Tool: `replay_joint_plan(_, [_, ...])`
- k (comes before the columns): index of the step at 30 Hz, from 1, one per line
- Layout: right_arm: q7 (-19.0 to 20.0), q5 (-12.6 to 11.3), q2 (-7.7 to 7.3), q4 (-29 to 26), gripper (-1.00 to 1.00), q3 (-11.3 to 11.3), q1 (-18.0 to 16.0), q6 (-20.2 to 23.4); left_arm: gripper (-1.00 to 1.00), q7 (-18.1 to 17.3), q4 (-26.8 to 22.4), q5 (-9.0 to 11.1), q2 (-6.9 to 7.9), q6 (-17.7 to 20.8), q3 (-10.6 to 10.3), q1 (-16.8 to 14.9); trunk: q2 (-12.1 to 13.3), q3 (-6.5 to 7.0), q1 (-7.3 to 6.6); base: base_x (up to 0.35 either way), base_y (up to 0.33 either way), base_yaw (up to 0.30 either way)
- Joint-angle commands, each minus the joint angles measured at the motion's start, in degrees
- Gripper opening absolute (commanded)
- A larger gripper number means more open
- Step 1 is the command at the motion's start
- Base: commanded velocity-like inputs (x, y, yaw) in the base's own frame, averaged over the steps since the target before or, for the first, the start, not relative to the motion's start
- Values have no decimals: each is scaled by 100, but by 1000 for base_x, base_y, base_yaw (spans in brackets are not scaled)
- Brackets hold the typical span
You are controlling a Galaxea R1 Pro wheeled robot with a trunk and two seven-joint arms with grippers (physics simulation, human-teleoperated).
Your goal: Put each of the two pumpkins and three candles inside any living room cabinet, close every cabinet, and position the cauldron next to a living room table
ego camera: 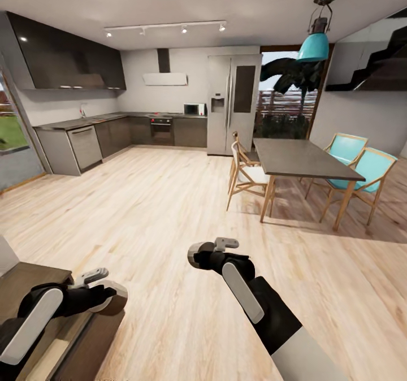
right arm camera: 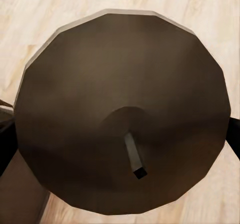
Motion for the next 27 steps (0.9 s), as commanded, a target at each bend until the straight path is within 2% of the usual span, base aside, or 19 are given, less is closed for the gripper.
replay_joint_plan(1, [-59, -54, 0, -9, -100, 6, -5, 2, -100, 63, -4, 61, 4, 3, -14, -7, -4, -2, 1, 49, -9, 268])
replay_joint_plan(14, [-59, -53, -1, -6, -100, 8, -5, 2, -100, 63, -4, 56, 4, 3, -23, -7, -4, 44, 1, 11, -1, 268])
replay_joint_plan(27, [-59, -53, -5, -6, -100, 92, -5, 2, -100, 63, -4, 55, 4, 3, -58, -7, -4, 90, 1, 99, -48, 268])
